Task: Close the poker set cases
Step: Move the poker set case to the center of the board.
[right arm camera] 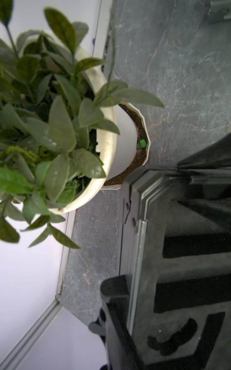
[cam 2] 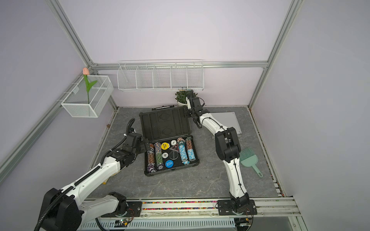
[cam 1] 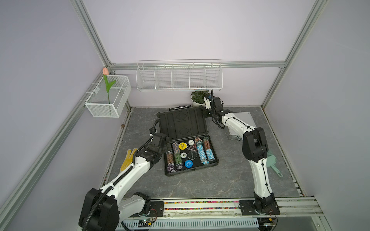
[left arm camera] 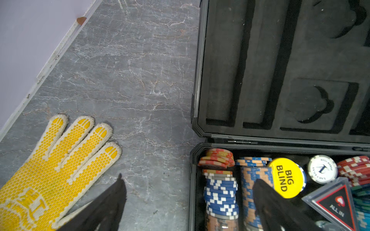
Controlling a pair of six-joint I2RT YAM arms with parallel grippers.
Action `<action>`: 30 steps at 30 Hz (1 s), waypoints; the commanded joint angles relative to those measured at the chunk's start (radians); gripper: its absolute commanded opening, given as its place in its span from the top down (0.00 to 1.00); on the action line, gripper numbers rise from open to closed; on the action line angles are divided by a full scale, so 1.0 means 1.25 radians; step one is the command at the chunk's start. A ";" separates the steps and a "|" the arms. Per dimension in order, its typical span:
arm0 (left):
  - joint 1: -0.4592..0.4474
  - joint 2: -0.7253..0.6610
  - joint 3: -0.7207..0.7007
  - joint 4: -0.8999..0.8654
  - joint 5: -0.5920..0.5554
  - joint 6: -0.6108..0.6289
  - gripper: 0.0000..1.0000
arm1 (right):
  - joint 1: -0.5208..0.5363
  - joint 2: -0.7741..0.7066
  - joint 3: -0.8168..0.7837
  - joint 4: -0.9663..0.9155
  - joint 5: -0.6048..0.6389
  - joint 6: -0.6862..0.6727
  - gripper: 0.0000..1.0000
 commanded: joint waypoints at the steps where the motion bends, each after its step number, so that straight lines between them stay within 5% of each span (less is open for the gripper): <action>1: 0.005 -0.005 -0.010 -0.015 -0.004 0.003 0.00 | -0.002 -0.018 -0.012 0.027 -0.023 -0.016 0.82; 19: 0.007 0.012 -0.009 -0.076 -0.072 -0.070 0.00 | 0.002 -0.291 -0.361 0.275 -0.039 -0.074 0.88; 30: 0.009 -0.007 -0.067 -0.113 -0.021 -0.152 0.00 | 0.020 -0.421 -0.533 0.315 -0.009 -0.091 0.88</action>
